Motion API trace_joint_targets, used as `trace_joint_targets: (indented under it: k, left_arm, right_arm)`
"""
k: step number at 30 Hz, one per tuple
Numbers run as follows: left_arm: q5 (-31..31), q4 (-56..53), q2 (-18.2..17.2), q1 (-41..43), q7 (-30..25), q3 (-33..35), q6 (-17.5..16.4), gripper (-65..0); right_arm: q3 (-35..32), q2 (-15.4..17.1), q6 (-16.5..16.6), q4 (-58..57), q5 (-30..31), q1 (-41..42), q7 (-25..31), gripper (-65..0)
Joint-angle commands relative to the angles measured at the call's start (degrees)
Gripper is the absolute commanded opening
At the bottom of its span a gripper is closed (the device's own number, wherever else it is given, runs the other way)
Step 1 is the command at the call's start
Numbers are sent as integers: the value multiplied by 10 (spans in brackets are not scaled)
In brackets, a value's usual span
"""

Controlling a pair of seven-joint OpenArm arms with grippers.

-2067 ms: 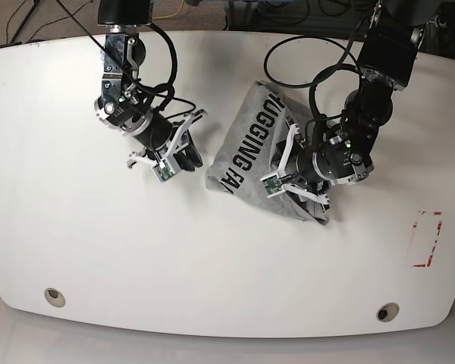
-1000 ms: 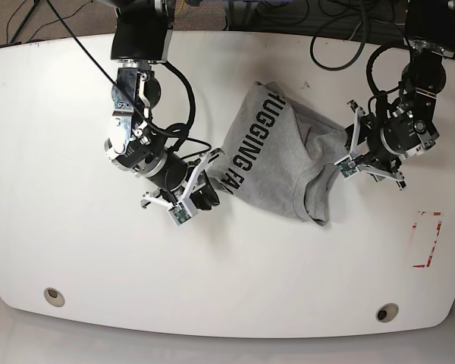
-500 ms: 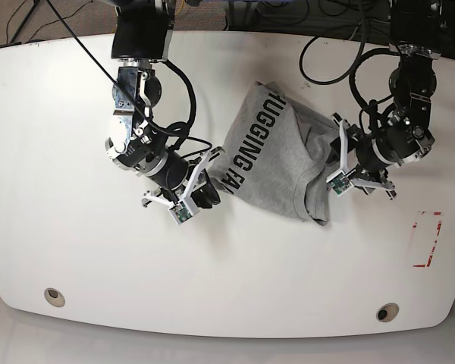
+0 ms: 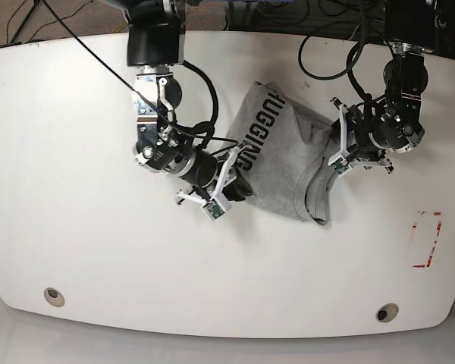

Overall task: Layout the t-shirt on the table in an organized manner, then fold the t-shirt properly
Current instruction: 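Rotate the folded shirt with both grippers, turning it on the table, then grasp the folded shirt's printed edge with both grippers and lift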

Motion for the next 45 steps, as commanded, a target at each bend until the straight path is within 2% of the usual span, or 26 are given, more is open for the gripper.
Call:
trace_joint_targets:
  k: [1,8,11,16,20,26,31,35,39,45]
  left_arm:
    - [-9,-1,-21,-8,-36,-3,0,-424]
    - [-9,-15,-29,-1,-46,-3,0,-424]
    - [-9,-15,-30,-1,-46,-3,0,-424]
    - [-9,-19,-50,-3,-48,0,0,-424]
    - [-9,-39,-55,-29,-54,2,0,-424]
    - [-9,-97,-55,-78,-56,5,0,-424]
    - [-9,-143,-55,-128,-57,43,0,-424]
    - [-12,-169,-54,-166,-76,79,0,-424]
    - [-12,-178,-52,-194,-101,110,0,-424]
    - [-14,-173,-36,-238,-103,118,0,-424]
  right_arm:
    - [0,-3,0,-24,13,10,46,-563]
    - [-34,2,0,-146,12,16,142,-563]
    - [-39,23,0,-201,13,17,195,-563]
    - [-37,35,0,-245,13,10,235,-563]
    - [-37,55,0,-240,16,-14,235,-564]
    - [-35,66,0,-180,16,-67,233,-564]
    - [-35,70,0,-128,16,-105,230,-564]
    - [-37,66,0,-81,17,-128,200,-566]
    - [-38,45,-9,-23,16,-143,181,-564]
    - [-39,33,-23,65,17,-145,120,-564]
